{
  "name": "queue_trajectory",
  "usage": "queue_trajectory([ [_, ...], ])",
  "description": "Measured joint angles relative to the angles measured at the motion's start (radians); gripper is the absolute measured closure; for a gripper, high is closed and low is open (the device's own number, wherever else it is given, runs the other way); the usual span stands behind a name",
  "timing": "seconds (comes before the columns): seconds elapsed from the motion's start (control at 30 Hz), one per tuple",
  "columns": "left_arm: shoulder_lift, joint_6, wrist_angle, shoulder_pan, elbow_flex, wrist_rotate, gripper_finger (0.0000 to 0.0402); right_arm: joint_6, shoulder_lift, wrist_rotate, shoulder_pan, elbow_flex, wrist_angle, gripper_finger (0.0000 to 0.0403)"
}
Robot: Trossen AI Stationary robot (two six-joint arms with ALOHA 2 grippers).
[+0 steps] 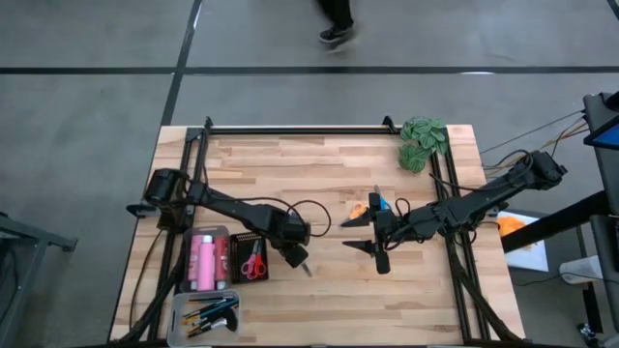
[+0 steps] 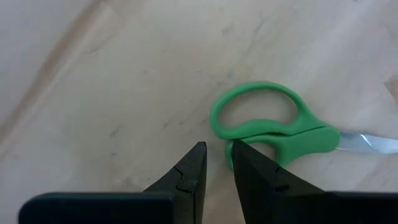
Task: Pick & Place Paint Supplies
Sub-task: Put the green scissors into the black bin
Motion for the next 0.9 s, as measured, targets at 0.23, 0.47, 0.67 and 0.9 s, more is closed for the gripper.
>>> queue_trajectory([
  [0.23, -0.025, 0.000, 0.005, -0.006, -0.001, -0.040, 0.0322, 0.000, 0.000, 0.000, 0.000, 0.000, 0.000, 0.0194],
  [0.47, -0.025, 0.000, 0.008, -0.031, -0.002, -0.041, 0.0322, 0.000, 0.000, 0.000, 0.000, 0.000, 0.000, 0.0194],
  [0.67, -0.026, -0.004, 0.025, -0.035, -0.001, -0.075, 0.0322, 0.000, 0.000, 0.000, 0.000, 0.000, 0.000, 0.0194],
  [0.9, -0.022, -0.030, 0.056, -0.034, -0.001, -0.130, 0.0322, 0.000, 0.000, 0.000, 0.000, 0.000, 0.000, 0.0194],
])
